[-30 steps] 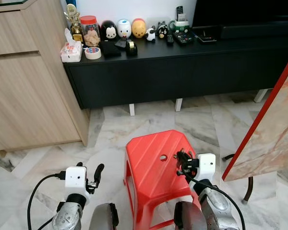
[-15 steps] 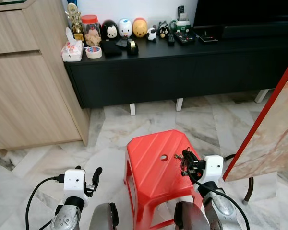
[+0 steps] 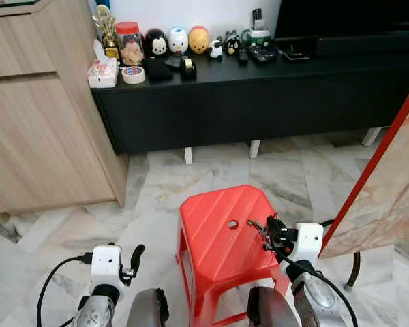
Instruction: Hang keys on a hook
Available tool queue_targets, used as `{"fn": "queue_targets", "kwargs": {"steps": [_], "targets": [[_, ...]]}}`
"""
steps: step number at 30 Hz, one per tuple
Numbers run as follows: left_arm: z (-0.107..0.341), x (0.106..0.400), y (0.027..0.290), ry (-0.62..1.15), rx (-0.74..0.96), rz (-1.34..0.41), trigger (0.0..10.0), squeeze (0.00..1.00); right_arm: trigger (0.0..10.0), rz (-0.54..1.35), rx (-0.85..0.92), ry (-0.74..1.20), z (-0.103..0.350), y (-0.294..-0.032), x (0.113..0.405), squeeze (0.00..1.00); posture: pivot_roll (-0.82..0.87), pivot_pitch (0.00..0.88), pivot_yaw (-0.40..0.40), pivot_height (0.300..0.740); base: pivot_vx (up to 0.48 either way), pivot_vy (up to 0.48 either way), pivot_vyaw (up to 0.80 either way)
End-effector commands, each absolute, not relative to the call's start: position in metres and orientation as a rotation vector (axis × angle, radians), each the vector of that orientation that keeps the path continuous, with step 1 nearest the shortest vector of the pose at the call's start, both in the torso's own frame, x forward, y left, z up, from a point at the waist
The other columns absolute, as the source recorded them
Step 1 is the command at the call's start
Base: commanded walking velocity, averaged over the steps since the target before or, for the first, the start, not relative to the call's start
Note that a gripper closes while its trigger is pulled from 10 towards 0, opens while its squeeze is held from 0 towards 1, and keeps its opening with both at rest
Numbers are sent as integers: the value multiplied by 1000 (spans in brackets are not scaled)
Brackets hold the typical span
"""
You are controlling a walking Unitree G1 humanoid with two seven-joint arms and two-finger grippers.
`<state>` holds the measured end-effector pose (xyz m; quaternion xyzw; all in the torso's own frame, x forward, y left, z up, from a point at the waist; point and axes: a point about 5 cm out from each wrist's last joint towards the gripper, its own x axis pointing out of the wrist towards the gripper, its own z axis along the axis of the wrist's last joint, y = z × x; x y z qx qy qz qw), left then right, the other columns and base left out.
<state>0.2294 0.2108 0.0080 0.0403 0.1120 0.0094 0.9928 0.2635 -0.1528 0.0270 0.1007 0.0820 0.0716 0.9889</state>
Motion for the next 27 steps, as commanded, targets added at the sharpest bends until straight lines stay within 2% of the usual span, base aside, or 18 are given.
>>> {"fn": "queue_targets", "kwargs": {"steps": [1,9,18,27], "targets": [[6,227,217,238,103,34,10000,0,10000,138,209,125,35,-154,267,0,60,0,-14,610,0,0,0],[-14,215,229,338,109,55,10000,0,10000,146,218,127,35,-151,267,0,61,11,-14,650,0,0,0],[-29,212,230,422,116,65,10000,0,10000,161,227,135,33,-150,265,0,56,14,-14,690,0,0,0],[-44,202,235,523,146,79,10000,0,10000,185,207,167,27,-148,262,0,58,16,-14,690,0,0,0]]}}
